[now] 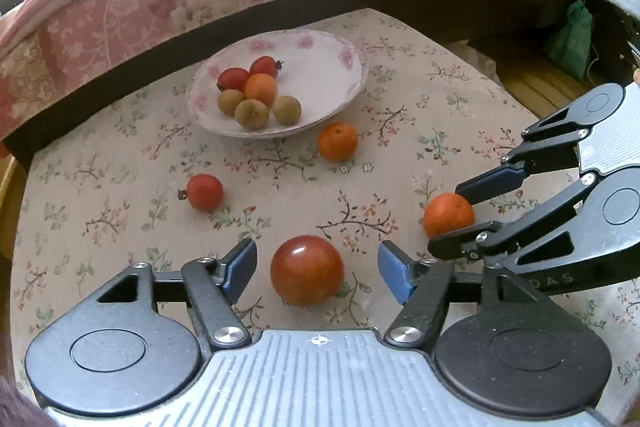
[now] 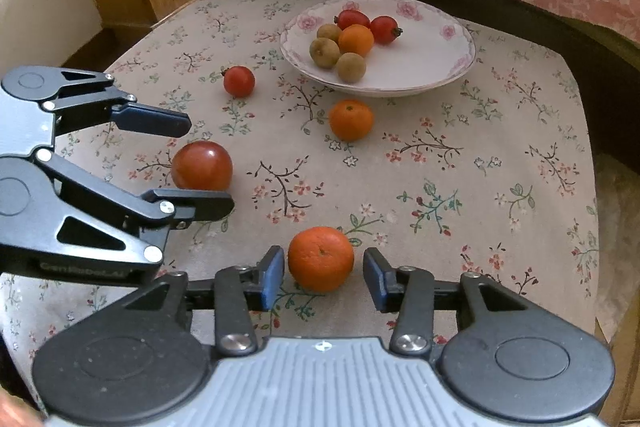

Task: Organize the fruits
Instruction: 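Lift the large red fruit and small orange off the table with both grippers, then carry the large red fruit and small orange toward the white plate with both grippers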

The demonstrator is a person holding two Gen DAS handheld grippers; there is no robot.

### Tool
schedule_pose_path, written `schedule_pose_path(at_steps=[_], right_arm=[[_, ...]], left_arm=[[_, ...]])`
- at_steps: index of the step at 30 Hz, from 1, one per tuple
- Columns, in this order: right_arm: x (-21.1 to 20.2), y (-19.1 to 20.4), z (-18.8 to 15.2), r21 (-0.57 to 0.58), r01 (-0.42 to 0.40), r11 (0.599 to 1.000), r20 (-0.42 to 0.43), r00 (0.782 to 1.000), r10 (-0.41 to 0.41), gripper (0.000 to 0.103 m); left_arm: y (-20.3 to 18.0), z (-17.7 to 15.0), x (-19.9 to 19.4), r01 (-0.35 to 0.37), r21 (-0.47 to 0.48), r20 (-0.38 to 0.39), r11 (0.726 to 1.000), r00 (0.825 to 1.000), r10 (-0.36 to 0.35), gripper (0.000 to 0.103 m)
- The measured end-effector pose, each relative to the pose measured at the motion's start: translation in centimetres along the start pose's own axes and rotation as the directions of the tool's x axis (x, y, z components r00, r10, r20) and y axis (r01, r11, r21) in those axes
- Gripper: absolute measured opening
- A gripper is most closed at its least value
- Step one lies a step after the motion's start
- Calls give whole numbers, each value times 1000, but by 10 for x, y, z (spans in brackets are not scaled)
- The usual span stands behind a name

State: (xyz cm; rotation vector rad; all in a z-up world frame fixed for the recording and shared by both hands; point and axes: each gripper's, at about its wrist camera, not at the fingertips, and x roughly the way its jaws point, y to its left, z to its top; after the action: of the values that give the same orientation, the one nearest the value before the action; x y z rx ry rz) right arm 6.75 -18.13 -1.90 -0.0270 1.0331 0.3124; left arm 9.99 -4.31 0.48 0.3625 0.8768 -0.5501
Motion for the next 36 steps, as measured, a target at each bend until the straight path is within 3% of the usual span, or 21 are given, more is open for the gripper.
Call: schedule_pose_path(at_steps=[12, 30, 36], right_arm=[[0, -6, 3, 17, -40, 999, 7, 999, 40, 44], [4, -6, 2, 15, -31, 999, -10, 999, 31, 44], [4, -5, 1, 8, -22, 1000, -10, 1000, 22, 44]], left_arm=[[8, 0, 11, 6, -34, -40, 999, 999, -7, 74], [6, -4, 17, 14, -25, -57, 1000, 998, -15, 75], [3, -4, 19, 13, -18, -63, 1000, 998, -14, 71]])
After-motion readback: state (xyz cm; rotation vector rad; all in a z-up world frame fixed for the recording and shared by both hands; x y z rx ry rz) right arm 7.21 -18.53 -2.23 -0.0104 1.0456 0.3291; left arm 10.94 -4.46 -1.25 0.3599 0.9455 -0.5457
